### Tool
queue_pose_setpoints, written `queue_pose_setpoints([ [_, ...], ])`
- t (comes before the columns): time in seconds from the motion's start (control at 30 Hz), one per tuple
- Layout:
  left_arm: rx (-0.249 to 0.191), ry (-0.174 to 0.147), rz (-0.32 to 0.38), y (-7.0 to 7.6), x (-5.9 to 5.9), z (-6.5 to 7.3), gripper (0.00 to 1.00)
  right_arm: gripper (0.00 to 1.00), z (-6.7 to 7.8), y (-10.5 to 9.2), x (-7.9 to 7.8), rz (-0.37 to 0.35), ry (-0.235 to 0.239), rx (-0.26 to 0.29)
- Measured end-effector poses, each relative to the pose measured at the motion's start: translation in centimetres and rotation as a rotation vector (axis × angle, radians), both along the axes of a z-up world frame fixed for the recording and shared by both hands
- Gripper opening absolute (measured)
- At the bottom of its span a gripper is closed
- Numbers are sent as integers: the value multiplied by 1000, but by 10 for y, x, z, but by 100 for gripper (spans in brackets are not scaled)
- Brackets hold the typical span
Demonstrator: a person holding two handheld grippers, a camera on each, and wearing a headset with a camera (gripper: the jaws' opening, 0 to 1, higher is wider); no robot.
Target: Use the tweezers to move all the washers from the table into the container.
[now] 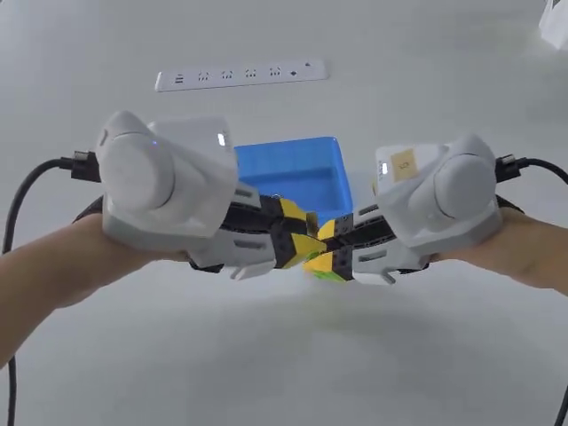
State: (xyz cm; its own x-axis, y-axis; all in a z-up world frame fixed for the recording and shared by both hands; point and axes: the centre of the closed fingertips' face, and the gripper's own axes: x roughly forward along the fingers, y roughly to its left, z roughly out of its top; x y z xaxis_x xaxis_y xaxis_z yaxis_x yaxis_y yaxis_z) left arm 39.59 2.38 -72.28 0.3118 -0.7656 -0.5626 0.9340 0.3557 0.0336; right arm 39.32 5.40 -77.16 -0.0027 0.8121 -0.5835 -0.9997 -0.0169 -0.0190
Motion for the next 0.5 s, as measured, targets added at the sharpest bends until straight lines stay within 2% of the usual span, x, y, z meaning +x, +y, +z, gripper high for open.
queue_pose_setpoints([
  [0.03,7,-1,-5,1,-1,-1,17,10,1,0,0,-3,1,2],
  [0.1,10,-26,-7,2,-1,-2,18,10,3,0,1,-10,3,4],
  [0.17,10,-16,7,6,-2,-3,21,10,5,1,3,-19,2,7],
  [0.27,9,-18,27,12,-4,-3,23,10,11,3,2,-26,4,24],
  [0.5,-33,-15,115,28,-7,8,29,10,22,6,1,-46,29,51],
])
